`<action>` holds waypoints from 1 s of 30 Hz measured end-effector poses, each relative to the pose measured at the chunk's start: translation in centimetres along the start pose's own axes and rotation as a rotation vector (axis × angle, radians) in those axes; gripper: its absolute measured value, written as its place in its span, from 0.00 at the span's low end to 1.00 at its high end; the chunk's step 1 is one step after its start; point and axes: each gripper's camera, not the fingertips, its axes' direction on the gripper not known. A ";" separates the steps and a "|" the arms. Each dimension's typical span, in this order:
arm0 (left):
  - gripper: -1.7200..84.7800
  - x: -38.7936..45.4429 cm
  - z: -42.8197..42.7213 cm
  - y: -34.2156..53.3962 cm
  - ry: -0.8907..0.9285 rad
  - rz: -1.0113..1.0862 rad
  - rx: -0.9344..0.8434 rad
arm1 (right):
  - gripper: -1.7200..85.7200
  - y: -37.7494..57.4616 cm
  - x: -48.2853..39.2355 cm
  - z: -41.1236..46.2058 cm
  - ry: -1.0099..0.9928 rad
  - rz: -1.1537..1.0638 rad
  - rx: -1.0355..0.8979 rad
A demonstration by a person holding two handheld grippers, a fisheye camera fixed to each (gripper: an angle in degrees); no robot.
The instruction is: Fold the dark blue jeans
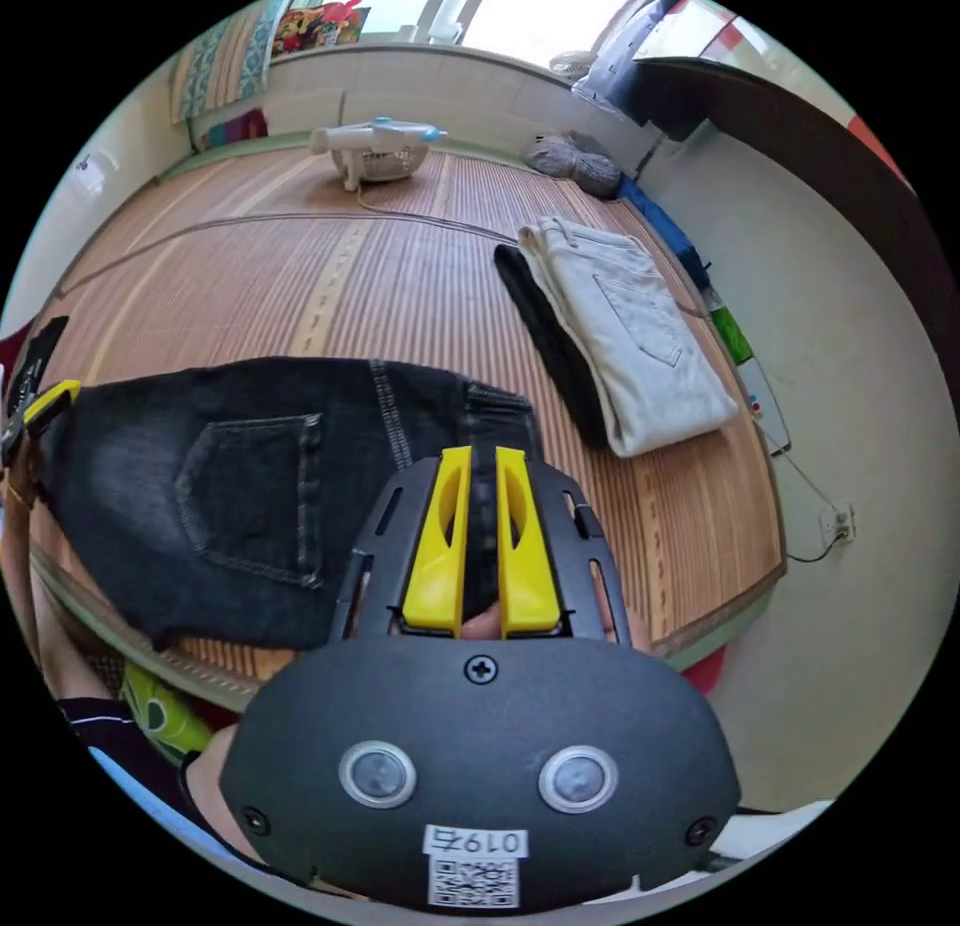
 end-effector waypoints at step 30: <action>0.03 -2.6 -5.9 8.8 0.032 -0.115 -0.150 | 0.14 28.7 -62.6 -13.0 0.651 -0.687 0.298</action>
